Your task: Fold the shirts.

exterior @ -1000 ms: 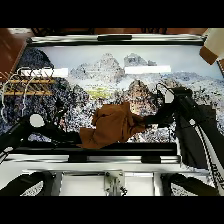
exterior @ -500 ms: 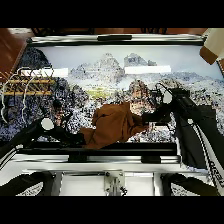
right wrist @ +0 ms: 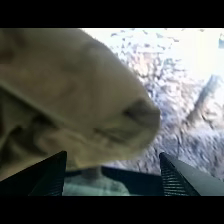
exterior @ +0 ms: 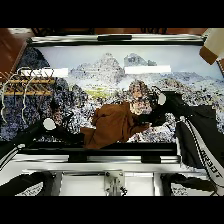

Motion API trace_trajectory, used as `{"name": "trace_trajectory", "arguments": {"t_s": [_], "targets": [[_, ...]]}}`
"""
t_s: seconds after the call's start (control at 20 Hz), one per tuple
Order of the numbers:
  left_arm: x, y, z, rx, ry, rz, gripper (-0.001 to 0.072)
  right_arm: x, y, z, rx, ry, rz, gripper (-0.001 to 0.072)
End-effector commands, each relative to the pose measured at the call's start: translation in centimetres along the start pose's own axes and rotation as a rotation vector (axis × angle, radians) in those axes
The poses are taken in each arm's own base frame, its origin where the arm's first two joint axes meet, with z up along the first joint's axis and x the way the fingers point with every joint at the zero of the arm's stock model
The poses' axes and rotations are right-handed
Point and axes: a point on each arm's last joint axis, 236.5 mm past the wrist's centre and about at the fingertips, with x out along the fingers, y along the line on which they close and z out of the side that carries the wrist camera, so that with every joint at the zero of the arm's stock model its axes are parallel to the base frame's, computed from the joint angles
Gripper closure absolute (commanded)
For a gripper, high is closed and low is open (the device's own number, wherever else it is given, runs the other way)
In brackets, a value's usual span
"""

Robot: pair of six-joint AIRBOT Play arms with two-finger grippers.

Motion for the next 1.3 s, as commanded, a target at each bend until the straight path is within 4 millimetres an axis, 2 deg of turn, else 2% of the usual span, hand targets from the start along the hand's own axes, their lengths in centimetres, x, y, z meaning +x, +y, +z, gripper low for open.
{"name": "trace_trajectory", "arguments": {"t_s": [0.0,0.05,0.1,0.15,0.2,0.25,0.35,0.4,0.45,0.5,0.55,0.65,0.7,0.75,0.8,0.85,0.9,0.95,1.0,1.1,1.25], "targets": [[-1.2,-0.5,0.7,0.040,-0.044,0.003,0.0675,1.1,0.2,0.6,0.010,-0.004,0.013,0.0032],[-1.7,-0.8,1.1,0.056,-0.064,0.004,0.0675,1.1,0.3,0.8,0.011,-0.011,0.017,0.0147],[-2.3,-1.2,1.7,0.067,-0.084,-0.001,0.0675,1.1,0.5,1.0,0.018,-0.019,0.024,0.0332],[-2.8,-1.7,2.3,0.077,-0.103,-0.008,0.0675,1.1,0.6,1.2,0.026,-0.028,0.031,0.0480],[-3.3,-2.2,2.9,0.088,-0.121,-0.013,0.0675,1.0,0.8,1.4,0.032,-0.036,0.040,0.0546],[-3.9,-2.6,3.6,0.103,-0.142,-0.012,0.0675,1.0,0.9,1.4,0.032,-0.036,0.044,0.0661],[-5.8,-2.9,5.3,0.155,-0.195,0.023,0.0676,0.2,0.6,1.5,0.013,-0.047,0.025,0.0654],[-7.4,-2.6,6.3,0.181,-0.225,0.059,0.0676,-1.2,-0.1,1.8,-0.018,-0.068,-0.017,0.0654],[-9.9,-2.0,7.7,0.208,-0.269,0.109,0.0676,-3.4,-1.4,2.6,-0.054,-0.114,-0.088,0.0654],[-13.1,-1.4,9.1,0.227,-0.324,0.160,0.0676,-6.5,-2.7,3.7,-0.085,-0.184,-0.167,0.0654],[-17.4,-0.9,10.7,0.235,-0.406,0.214,0.0676,-10.5,-3.9,5.0,-0.109,-0.280,-0.251,0.0654],[-28.4,-1.5,12.9,0.228,-0.644,0.271,0.0676,-21.9,-5.0,7.3,-0.130,-0.579,-0.376,0.0654],[-34.6,-2.6,13.2,0.226,-0.795,0.273,0.0676,-27.8,-4.3,7.7,-0.133,-0.750,-0.389,0.0654],[-41.3,-4.2,12.6,0.235,-0.963,0.275,0.0676,-34.1,-3.0,7.1,-0.138,-0.938,-0.365,0.0654],[-47.4,-6.0,11.0,0.250,-1.119,0.280,0.0676,-39.5,-1.6,5.8,-0.144,-1.102,-0.325,0.0654],[-52.3,-7.8,8.9,0.264,-1.250,0.280,0.0676,-44.0,0.1,3.8,-0.153,-1.249,-0.256,0.0654],[-56.2,-9.6,6.6,0.291,-1.360,0.283,0.0676,-47.9,1.9,1.4,-0.166,-1.376,-0.175,0.0654],[-59.2,-11.3,4.2,0.311,-1.453,0.273,0.0676,-50.4,3.4,-1.1,-0.179,-1.464,-0.090,0.0654],[-61.0,-12.6,2.2,0.321,-1.517,0.255,0.0676,-51.7,4.5,-3.2,-0.188,-1.509,-0.015,0.0655],[-62.4,-13.9,-0.4,0.345,-1.575,0.240,0.0676,-53.1,5.9,-6.7,-0.207,-1.550,0.080,0.0654],[-63.0,-14.6,-2.9,0.365,-1.613,0.237,0.0676,-54.7,6.4,-10.0,-0.204,-1.609,0.140,0.0654]]}}
